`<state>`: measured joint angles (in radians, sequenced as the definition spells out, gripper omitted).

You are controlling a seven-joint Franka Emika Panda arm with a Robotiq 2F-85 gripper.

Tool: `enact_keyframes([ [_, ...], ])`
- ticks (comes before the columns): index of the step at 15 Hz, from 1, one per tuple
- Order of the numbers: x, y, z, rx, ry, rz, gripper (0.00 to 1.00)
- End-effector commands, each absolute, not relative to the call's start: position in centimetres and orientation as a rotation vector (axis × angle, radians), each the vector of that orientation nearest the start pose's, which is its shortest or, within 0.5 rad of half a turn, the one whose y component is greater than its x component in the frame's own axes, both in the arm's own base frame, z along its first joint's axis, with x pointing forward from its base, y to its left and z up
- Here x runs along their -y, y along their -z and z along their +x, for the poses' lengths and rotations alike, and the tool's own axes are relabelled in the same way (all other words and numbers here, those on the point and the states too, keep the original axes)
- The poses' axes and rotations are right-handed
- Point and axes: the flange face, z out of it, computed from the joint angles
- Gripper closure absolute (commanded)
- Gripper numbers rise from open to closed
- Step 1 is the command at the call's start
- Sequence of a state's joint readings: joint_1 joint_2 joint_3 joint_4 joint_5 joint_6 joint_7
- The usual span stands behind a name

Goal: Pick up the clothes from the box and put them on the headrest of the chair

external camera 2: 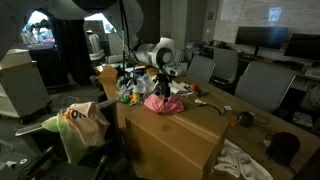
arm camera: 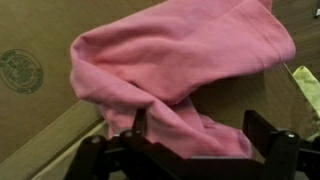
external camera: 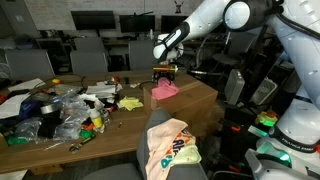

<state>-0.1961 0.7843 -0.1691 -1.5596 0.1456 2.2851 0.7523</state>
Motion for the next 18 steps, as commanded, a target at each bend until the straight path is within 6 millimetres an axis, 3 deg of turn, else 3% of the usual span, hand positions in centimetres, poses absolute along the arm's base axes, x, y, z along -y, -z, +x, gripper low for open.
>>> enact_keyframes([
  [1,23.7,-17.8,66.7,-1.736,-0.104,-2.625,0.00],
  [3,23.8,-17.5,66.8,-1.738,-0.122,-2.626,0.00],
  [4,23.9,-17.4,66.8,-1.735,-0.128,-2.628,0.25],
  [6,23.8,-17.2,66.8,-1.734,-0.140,-2.631,0.32],
  [14,24.0,-17.3,66.7,-1.736,-0.164,-2.627,0.94],
  [15,23.9,-17.5,66.6,-1.735,-0.162,-2.627,1.00],
  [18,23.3,-18.4,66.4,-1.727,-0.150,-2.627,1.00],
])
